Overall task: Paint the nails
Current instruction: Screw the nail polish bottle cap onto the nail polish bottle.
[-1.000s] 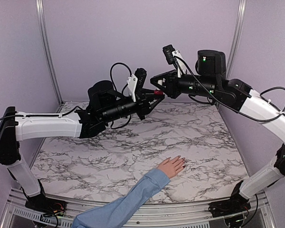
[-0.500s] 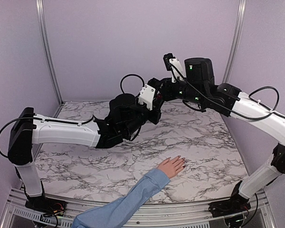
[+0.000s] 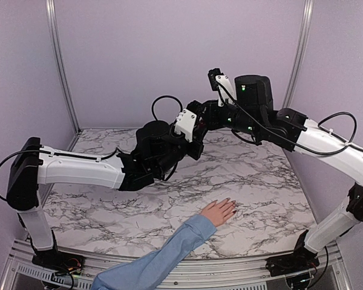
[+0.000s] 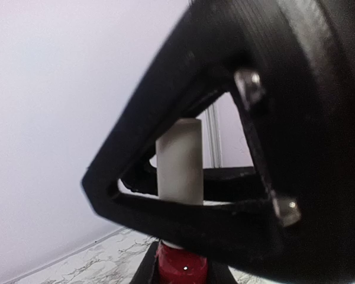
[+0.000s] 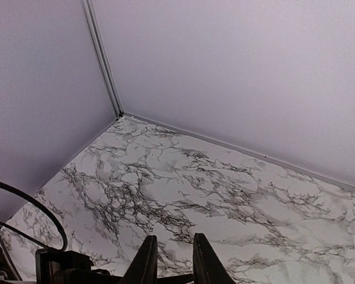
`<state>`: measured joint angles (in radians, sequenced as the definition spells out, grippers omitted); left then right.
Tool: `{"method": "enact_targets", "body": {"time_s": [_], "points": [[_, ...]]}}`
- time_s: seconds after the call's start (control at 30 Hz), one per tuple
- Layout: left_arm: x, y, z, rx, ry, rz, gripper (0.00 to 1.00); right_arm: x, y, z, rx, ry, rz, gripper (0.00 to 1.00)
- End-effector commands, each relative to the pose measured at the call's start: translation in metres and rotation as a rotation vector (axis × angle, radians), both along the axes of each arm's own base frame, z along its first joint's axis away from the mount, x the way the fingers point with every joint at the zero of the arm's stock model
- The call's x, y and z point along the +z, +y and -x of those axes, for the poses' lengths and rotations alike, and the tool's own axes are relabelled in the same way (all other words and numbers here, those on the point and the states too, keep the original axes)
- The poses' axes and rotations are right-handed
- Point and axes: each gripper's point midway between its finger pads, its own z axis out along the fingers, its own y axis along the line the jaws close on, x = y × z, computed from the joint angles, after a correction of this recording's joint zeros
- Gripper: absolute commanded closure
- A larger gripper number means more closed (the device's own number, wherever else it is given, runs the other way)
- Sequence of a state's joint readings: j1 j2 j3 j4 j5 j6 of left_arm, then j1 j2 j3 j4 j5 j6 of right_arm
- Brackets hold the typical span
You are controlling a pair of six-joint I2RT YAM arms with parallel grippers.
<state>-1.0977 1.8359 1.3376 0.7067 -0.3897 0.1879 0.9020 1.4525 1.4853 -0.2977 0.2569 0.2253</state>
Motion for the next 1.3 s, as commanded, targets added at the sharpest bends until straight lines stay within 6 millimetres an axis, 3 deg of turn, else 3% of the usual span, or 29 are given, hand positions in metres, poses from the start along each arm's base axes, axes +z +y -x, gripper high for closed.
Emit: {"method": "enact_targets", "body": {"time_s": [0.0, 0.1, 0.27, 0.4, 0.67, 0.83, 1.27], "points": [[0.005, 0.010, 0.010, -0.092, 0.006, 0.010, 1.00, 0.033, 0.011, 0.026, 0.111, -0.061, -0.065, 0.73], [0.003, 0.017, 0.015, -0.152, 0.020, 0.015, 1.00, 0.037, 0.007, 0.029, 0.126, -0.069, -0.069, 0.59], [0.003, 0.026, 0.025, -0.287, 0.043, 0.033, 1.00, 0.044, 0.008, 0.041, 0.236, -0.081, -0.079, 0.44], [0.014, 0.032, 0.045, -0.498, 0.068, 0.069, 1.00, 0.049, 0.012, 0.066, 0.419, -0.096, -0.100, 0.38], [0.035, 0.035, 0.103, -0.972, 0.125, 0.094, 1.00, 0.069, 0.015, 0.125, 0.780, -0.189, -0.120, 0.32], [0.043, 0.034, 0.126, -1.151, 0.165, 0.082, 1.00, 0.072, 0.017, 0.151, 0.937, -0.231, -0.112, 0.35], [0.052, 0.031, 0.141, -1.314, 0.247, 0.071, 1.00, 0.065, 0.028, 0.161, 1.065, -0.175, -0.102, 0.59]]}}
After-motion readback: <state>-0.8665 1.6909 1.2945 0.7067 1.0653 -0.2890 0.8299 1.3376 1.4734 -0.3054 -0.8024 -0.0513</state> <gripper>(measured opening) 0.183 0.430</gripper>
